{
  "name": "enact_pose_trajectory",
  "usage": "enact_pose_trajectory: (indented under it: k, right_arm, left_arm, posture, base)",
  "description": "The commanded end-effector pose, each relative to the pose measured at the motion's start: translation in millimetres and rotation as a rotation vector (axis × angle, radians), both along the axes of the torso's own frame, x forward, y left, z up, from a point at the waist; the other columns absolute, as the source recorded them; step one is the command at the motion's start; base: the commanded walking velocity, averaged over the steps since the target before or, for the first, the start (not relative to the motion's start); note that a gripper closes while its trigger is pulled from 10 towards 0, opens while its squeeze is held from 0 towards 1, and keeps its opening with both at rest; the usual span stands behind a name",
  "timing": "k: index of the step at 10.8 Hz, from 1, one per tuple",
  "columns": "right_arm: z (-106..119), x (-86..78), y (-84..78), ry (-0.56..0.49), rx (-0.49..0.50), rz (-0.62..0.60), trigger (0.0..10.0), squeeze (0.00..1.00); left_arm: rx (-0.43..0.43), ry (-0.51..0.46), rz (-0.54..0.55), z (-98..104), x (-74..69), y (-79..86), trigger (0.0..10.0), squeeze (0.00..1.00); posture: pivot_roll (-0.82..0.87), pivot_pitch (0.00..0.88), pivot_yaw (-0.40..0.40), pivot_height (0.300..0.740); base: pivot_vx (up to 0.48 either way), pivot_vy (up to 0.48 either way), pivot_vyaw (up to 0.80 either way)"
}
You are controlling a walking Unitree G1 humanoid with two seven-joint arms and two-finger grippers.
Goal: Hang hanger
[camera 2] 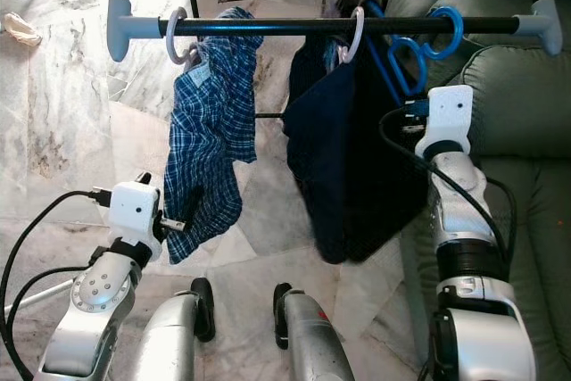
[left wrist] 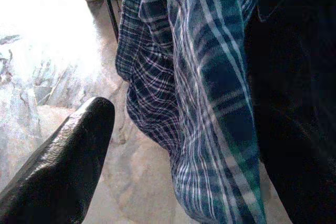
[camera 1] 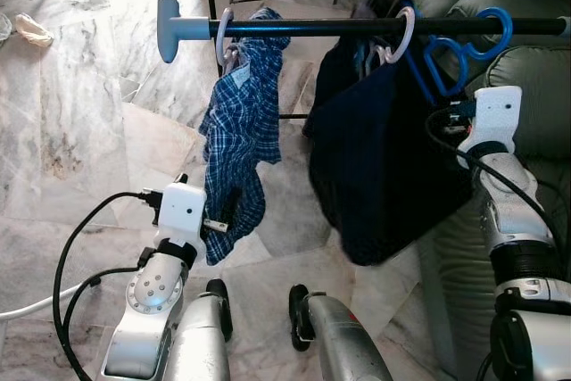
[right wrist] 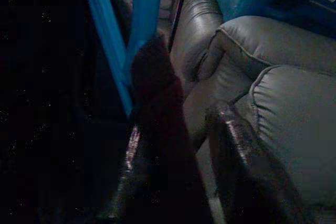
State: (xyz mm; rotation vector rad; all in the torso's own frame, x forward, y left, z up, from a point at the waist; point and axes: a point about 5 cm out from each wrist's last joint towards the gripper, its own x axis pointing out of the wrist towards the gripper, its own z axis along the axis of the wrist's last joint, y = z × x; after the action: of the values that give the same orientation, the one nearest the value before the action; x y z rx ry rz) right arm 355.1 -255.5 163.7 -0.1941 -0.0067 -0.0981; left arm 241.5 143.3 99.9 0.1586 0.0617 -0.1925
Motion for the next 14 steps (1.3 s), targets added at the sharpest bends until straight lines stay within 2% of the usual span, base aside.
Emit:
enact_pose_trajectory:
  k: [1, 6, 9, 10, 12, 13, 14]
  right_arm:
    - [-3.2, -1.7, -1.9, 0.008, 0.043, 0.009, 0.0, 0.0]
    - [-7.4, -9.0, 8.5, -0.04, 0.115, 0.006, 0.0, 0.0]
    - [-9.5, -18.4, 9.6, -0.106, 0.168, -0.061, 0.0, 0.0]
    - [-8.5, -19.8, 11.0, -0.125, 0.16, -0.075, 0.0, 0.0]
    - [15.3, -20.2, 13.8, -0.256, 0.163, -0.086, 0.0, 0.0]
    - [25.7, -27.5, 8.7, -0.302, 0.127, -0.1, 0.0, 0.0]
    - [22.7, -44.2, 4.2, -0.296, 0.072, -0.099, 0.0, 0.0]
  left_arm:
    - [0.005, 0.034, -0.008, -6.1, -6.1, -0.6, 10.0, 0.0]
    - [-0.002, 0.01, 0.009, -4.4, -2.1, 4.2, 10.0, 0.0]
    - [-0.014, 0.01, 0.01, -7.0, -2.4, 1.5, 10.0, 0.0]
    - [-0.011, 0.014, 0.001, -8.2, -2.7, 1.8, 10.0, 0.0]
    - [-0.003, 0.002, 0.003, -7.1, -0.3, 3.3, 10.0, 0.0]
    - [0.005, -0.016, 0.032, -5.3, 0.0, 2.5, 10.0, 0.0]
    - [-0.007, -0.018, 0.043, -5.3, -2.9, 2.3, 10.0, 0.0]
  posture:
    - [0.04, 0.35, -0.05, 0.74]
    - [0.03, 0.317, -0.067, 0.74]
    - [0.02, 0.309, -0.065, 0.74]
    - [0.02, 0.309, -0.058, 0.74]
    - [0.02, 0.31, -0.055, 0.74]
    - [0.02, 0.311, -0.063, 0.74]
    - [0.02, 0.313, -0.067, 0.74]
  base:
    - [0.0, 0.0, 0.0]
    - [0.0, 0.0, 0.0]
    - [0.0, 0.0, 0.0]
    - [0.0, 0.0, 0.0]
    - [0.0, 0.0, 0.0]
    - [0.0, 0.0, 0.0]
    - [0.0, 0.0, 0.0]
